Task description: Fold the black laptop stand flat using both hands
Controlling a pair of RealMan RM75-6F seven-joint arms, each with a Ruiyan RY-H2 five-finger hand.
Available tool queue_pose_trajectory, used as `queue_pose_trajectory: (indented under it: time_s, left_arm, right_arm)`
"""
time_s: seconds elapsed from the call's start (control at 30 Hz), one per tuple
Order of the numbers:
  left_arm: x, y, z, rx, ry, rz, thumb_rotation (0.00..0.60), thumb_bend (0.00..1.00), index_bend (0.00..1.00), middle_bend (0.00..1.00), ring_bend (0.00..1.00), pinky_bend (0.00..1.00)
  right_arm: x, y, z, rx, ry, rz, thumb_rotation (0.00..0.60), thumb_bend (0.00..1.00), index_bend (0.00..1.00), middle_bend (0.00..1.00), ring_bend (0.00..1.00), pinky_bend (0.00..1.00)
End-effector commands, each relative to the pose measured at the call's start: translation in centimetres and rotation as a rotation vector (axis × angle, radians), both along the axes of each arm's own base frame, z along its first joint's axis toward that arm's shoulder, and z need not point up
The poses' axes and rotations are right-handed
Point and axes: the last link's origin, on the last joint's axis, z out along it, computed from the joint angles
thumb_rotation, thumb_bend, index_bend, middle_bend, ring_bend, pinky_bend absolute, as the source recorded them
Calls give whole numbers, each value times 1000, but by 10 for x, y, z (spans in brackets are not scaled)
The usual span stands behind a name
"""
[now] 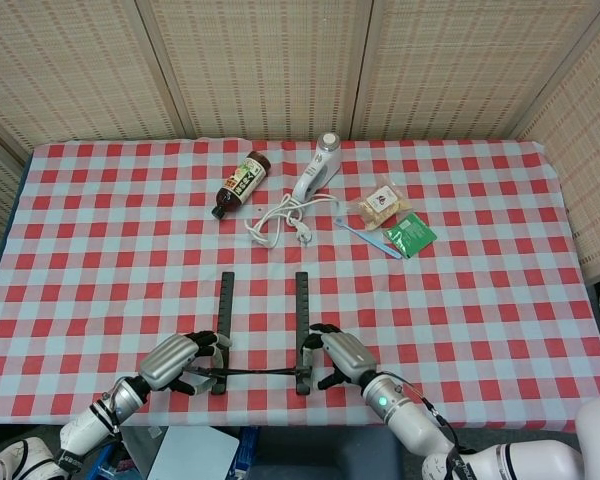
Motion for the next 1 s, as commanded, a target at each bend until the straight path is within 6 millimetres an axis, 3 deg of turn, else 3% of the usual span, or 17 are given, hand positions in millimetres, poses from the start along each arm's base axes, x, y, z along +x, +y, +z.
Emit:
queue_pose_trajectory:
  time_s: [0.03, 0.2, 0.3, 0.5, 0.7, 1.0]
  left_arm:
    - [0, 0, 0, -1, 0, 0, 600, 351, 480, 239, 201, 318]
    - [-1, -1, 1, -3, 5, -4, 600, 351, 466, 239, 199, 318]
    - [-2, -3, 3, -9, 10, -7, 600, 350, 372, 237, 185, 318]
    - [-2, -5, 9, -8, 13, -18, 600, 350, 145, 148, 123, 291]
    - [0, -7, 20, 11, -5, -25, 600, 350, 83, 109, 93, 261]
    - [-1, -7, 44, 50, -9, -15, 600, 350, 11, 40, 32, 232]
  right_arm:
    - [0, 0, -1, -1, 2, 2, 600, 325, 603, 360, 91, 71]
    - [0, 1, -1, 1, 6, 7, 600, 323, 606, 358, 92, 71]
    - [1, 2, 0, 1, 8, 14, 600, 245, 593, 325, 91, 71]
    - [7, 1, 3, -24, -8, 38, 600, 96, 303, 228, 89, 71]
    - [19, -4, 9, -78, -71, 29, 600, 63, 38, 119, 40, 71]
    - [39, -19, 11, -204, -152, 21, 600, 64, 0, 12, 0, 71]
